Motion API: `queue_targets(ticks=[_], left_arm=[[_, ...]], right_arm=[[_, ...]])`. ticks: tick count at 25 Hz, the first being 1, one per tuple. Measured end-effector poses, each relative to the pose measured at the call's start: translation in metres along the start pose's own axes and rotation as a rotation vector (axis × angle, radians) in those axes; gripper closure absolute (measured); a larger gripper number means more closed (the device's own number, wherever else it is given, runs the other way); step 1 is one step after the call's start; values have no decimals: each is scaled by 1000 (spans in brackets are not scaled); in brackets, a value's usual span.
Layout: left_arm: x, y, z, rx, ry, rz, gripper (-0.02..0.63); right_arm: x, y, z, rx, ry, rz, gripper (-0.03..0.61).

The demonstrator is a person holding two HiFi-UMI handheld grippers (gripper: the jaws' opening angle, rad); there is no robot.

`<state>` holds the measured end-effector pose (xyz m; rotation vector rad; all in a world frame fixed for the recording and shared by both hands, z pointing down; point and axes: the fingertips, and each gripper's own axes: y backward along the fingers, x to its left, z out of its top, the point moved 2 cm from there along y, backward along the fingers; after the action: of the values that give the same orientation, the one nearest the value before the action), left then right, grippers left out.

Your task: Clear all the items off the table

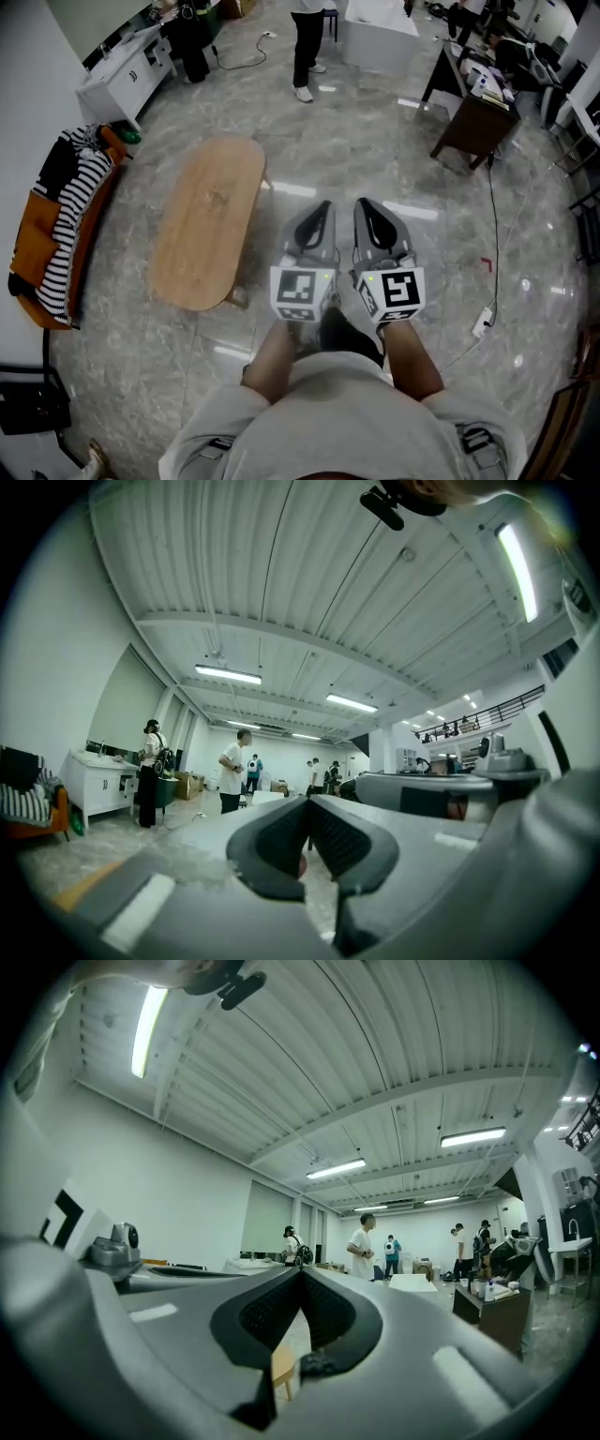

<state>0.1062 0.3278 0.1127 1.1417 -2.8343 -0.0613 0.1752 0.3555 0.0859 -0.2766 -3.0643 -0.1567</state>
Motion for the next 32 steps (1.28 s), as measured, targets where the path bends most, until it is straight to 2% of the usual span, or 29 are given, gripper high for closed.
queue_targets(ticks=[9,14,19,26,32], left_arm=[[80,-70,-11,47,-19,118,592],[97,-117,-18,84,-40,165,592],[119,-148,-25,126,-58,205,592],[141,-176,-49,192,-58,252,592],[174,-172,-65,225,-28,291,592]], right_arm=[[-15,-112,-24,13,-61,117,572],[-51,-161,-32,5,-96,147,572],[-66,-201,-47,12,-146,188,572],[-75,-242,-80,58,-203,242,572],[-54,-267,-97,87,-216,279,572]])
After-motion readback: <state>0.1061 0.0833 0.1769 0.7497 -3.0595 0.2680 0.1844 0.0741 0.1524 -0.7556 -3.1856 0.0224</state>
